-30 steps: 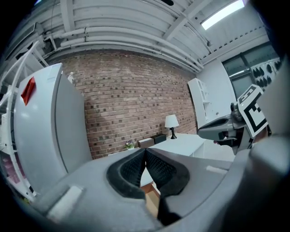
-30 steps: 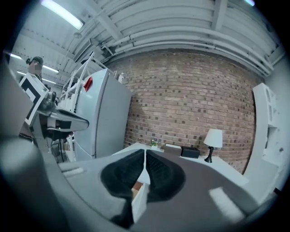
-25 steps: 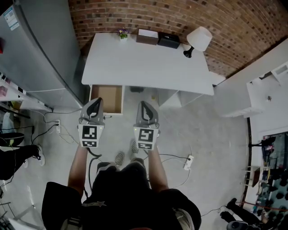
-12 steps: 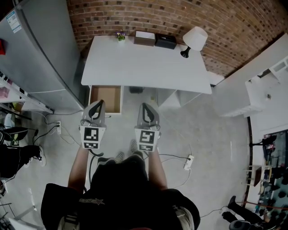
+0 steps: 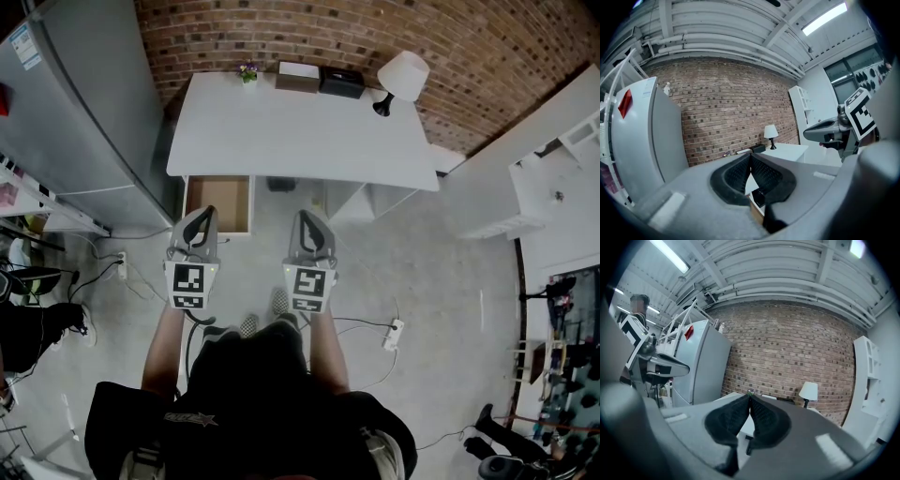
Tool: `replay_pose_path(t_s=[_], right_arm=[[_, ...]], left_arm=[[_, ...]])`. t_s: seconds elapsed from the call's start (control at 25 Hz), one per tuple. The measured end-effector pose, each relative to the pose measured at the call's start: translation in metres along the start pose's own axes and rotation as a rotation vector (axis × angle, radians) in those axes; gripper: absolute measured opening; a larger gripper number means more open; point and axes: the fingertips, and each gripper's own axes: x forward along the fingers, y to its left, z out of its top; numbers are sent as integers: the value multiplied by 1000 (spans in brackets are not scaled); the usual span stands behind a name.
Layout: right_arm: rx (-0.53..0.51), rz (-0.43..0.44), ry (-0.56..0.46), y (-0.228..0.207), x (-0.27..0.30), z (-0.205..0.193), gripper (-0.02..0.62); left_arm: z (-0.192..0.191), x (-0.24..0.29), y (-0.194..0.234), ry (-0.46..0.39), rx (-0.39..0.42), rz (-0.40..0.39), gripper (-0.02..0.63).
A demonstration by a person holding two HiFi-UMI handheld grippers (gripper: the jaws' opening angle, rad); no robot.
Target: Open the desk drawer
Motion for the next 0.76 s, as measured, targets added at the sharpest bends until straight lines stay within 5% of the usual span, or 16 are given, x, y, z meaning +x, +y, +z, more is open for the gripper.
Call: replay_pose_path(t_s=[0.76], right_arm=[[8, -9, -9, -1, -2, 2, 8]], left_arm=[[0, 1, -1, -1, -8, -5, 11]])
